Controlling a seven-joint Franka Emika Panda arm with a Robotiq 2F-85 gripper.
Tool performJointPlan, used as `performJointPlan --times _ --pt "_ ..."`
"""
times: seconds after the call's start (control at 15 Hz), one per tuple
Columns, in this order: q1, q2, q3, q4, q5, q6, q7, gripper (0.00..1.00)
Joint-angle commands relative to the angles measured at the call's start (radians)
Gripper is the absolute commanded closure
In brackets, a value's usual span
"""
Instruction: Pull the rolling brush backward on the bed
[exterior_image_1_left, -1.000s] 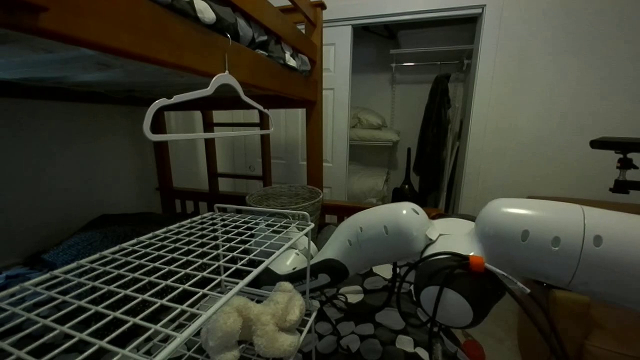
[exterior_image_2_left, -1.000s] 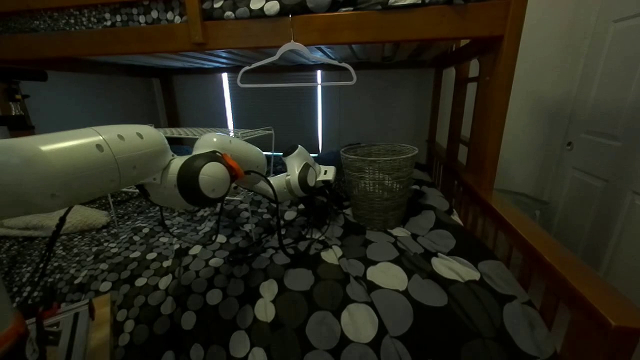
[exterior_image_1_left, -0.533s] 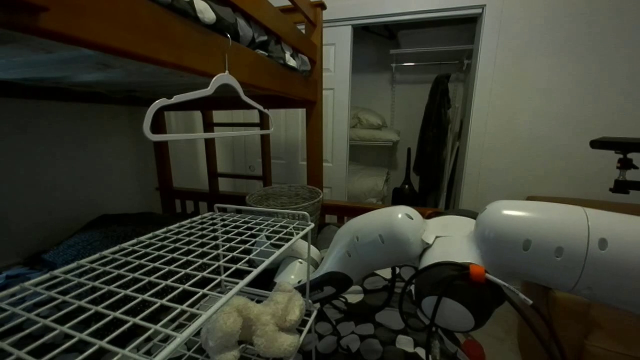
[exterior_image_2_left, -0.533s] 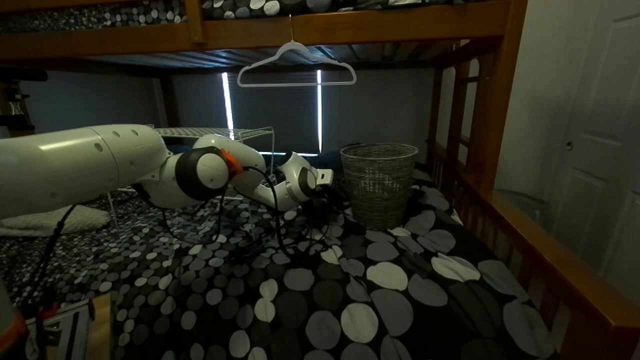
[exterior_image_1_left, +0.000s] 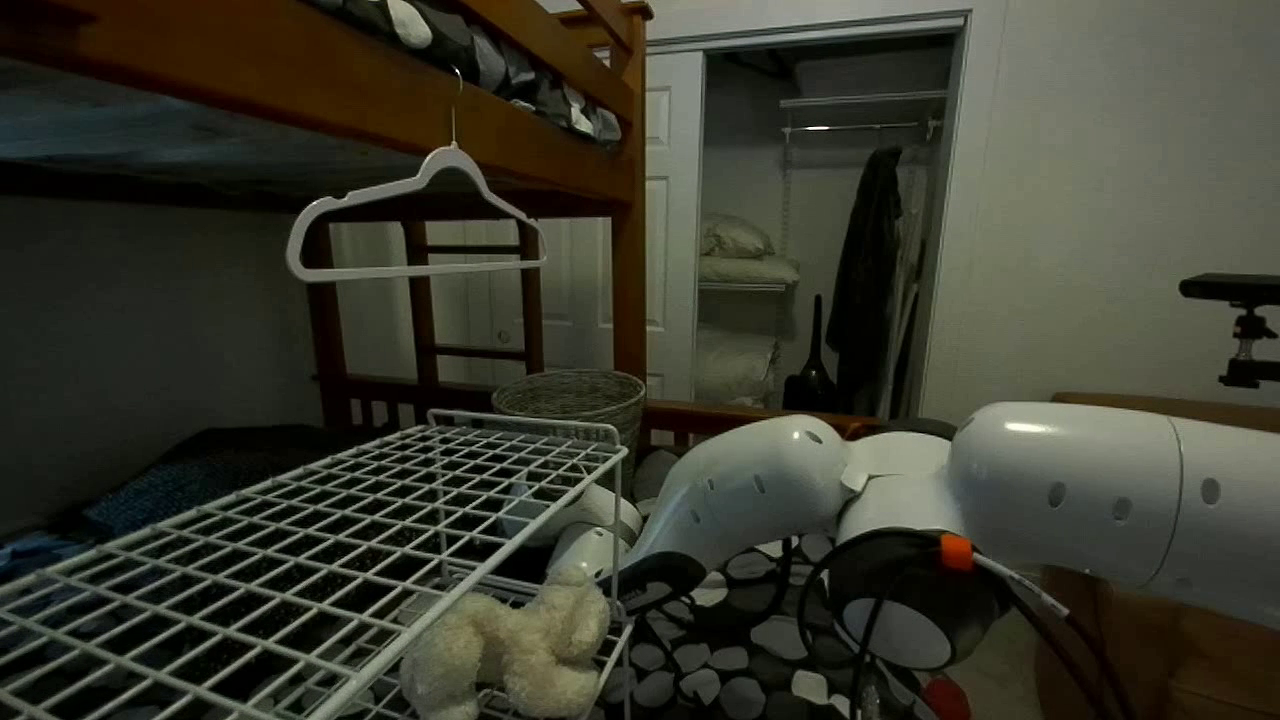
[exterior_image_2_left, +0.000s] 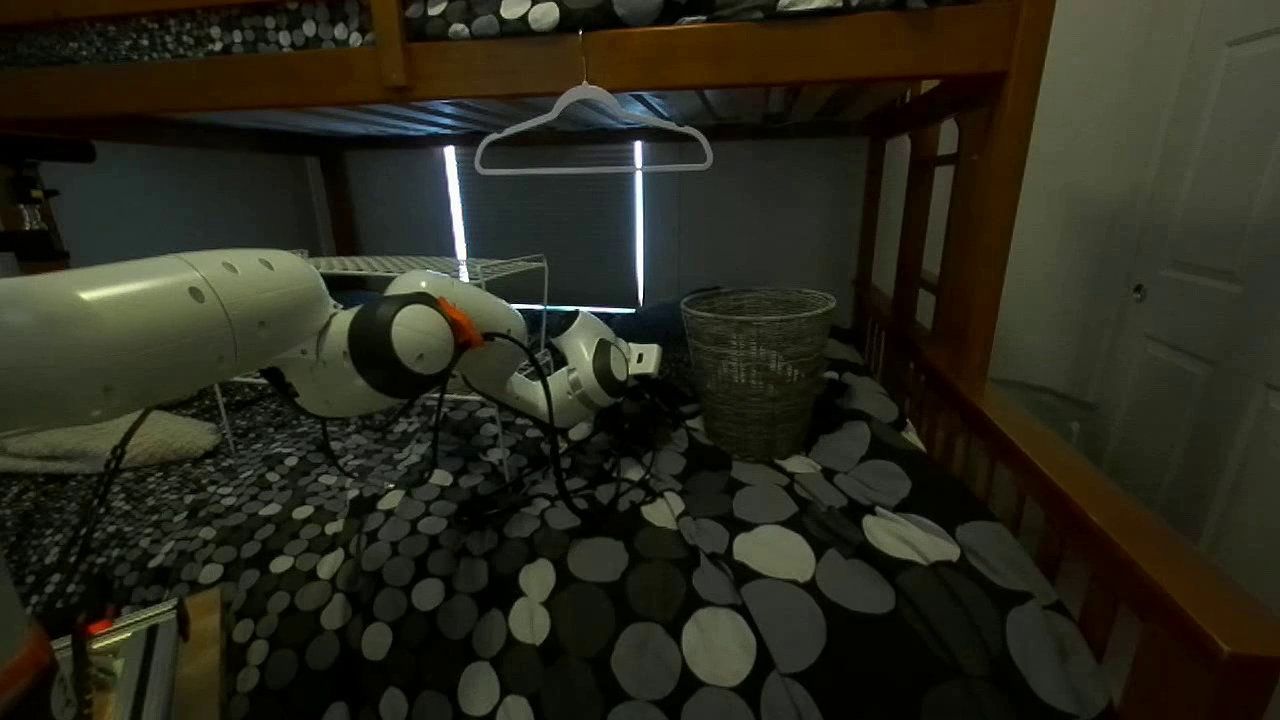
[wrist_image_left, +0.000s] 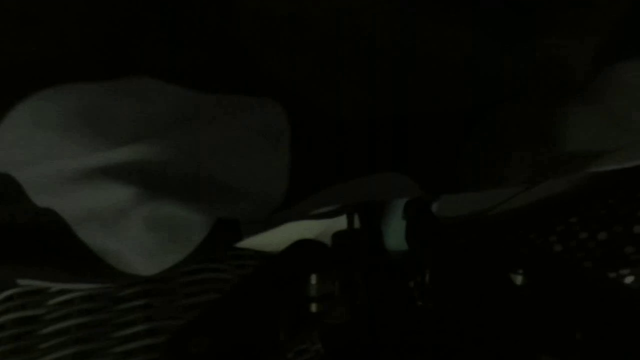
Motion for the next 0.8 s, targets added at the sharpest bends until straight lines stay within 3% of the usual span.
performJointPlan --times 0.0,0.13,0.53,0.73 --pt "0.000 0.000 0.021 -0.026 -0.017 0.035 0.011 0.56" --pt "-0.001 0.000 0.020 -0.027 -0.018 0.036 0.013 0.55" --pt "-0.008 -0.001 0.055 -0.035 -0.018 0.062 -0.018 0.10" --pt "-0.015 -0.002 0.075 -0.039 -0.018 0.100 -0.037 0.00"
